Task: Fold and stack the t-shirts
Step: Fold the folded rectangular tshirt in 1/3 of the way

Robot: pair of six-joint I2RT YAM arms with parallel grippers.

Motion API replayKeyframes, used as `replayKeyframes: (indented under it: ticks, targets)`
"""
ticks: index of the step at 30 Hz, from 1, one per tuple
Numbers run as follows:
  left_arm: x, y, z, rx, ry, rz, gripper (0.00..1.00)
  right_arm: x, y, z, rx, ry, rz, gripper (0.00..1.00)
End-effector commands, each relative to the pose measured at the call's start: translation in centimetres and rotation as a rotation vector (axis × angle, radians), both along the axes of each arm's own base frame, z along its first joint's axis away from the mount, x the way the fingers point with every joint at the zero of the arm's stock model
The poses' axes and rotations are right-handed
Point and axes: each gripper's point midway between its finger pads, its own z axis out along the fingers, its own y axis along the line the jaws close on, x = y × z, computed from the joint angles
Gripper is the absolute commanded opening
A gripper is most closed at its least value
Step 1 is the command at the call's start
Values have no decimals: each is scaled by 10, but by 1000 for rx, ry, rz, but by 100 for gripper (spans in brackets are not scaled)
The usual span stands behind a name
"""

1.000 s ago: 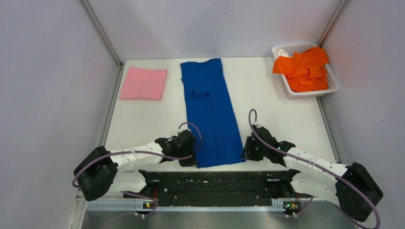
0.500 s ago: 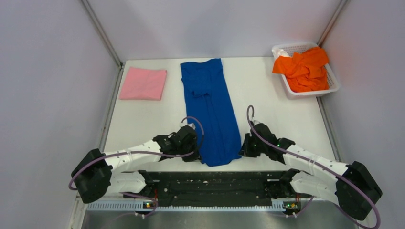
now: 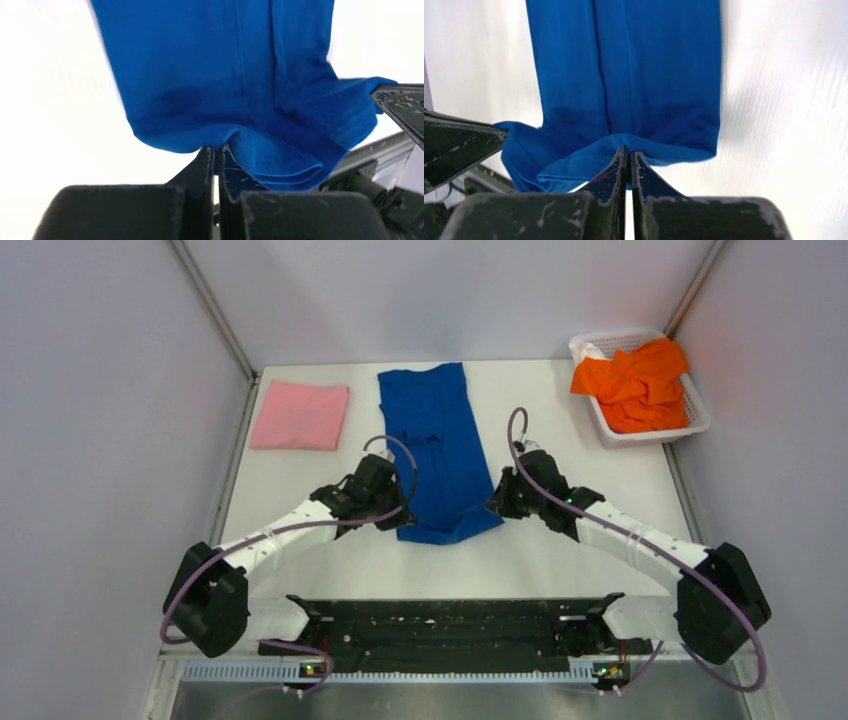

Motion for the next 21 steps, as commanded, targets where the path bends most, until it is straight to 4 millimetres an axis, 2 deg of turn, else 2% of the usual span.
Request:
replayKeyframes:
  ticks: [1,9,10,14,21]
  targets:
    - [44,4,25,-22,-110,15,0,51,5,31,12,-105,-60,0]
    - [106,27,38,-1,-142,104,0,115,20,30,-3,-106,-52,0]
    - [114,31,38,8,-143,111,0,125,23,35,6,-112,-50,0]
    - [142,40,34,24,-136,136,0,156,24,32,8,-114,-47,0]
    - [187,55,21,32,-103,188,0,195,26,21,-12,-122,-45,0]
